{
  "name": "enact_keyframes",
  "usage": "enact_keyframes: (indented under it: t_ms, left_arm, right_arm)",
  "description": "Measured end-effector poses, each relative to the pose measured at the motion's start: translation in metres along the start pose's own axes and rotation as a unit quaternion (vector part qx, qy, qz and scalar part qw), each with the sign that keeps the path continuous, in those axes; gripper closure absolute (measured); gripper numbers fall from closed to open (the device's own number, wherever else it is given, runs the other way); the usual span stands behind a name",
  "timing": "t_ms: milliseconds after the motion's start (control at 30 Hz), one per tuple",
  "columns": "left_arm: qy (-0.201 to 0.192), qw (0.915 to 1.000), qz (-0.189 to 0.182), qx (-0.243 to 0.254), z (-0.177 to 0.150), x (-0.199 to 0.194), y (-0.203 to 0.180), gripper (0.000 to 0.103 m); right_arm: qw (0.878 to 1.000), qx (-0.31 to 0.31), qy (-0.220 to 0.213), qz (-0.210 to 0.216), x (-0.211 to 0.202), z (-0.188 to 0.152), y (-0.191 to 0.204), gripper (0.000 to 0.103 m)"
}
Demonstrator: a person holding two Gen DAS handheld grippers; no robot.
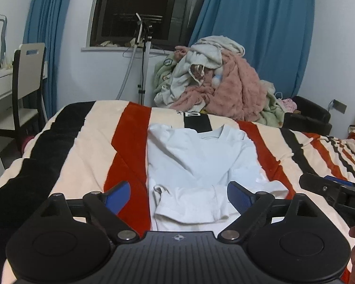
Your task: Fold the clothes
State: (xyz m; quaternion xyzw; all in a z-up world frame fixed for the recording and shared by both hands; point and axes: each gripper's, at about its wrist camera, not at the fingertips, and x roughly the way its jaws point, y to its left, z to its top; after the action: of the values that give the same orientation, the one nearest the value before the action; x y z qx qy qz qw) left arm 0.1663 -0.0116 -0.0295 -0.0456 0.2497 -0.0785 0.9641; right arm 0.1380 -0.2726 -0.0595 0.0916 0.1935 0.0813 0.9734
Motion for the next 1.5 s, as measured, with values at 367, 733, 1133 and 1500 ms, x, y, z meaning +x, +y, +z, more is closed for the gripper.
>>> enact_keyframes:
  t_ms: [367,733,1133,1500]
  left_arm:
    - [-0.049,0.9986,-0.013,0.015,-0.015,-0.059,-0.007,0.009]
    - [-0.020,0.9990,-0.026,0.032,-0.032,-0.047,-0.016,0.009]
    - [0.137,0.9565,-0.113,-0.232,-0.086,-0.014,0.031,0.010]
    - [0.150,0.8952,-0.154,-0.391,-0.113,0.040,0.058,0.028]
  right_arm:
    - [0.998,-0.032,-0.054,-0.032,-0.049,-0.007,0.003,0.015]
    - [0.996,-0.040,-0.063,-0.045,-0.047,-0.011,0.006,0.015]
    - [0.996,0.008,-0.016,-0.092,-0.031,-0.008,-0.008,0.015]
    - [0.986,0.129,0.050,-0.087,-0.024,-0.016,-0.037,0.015]
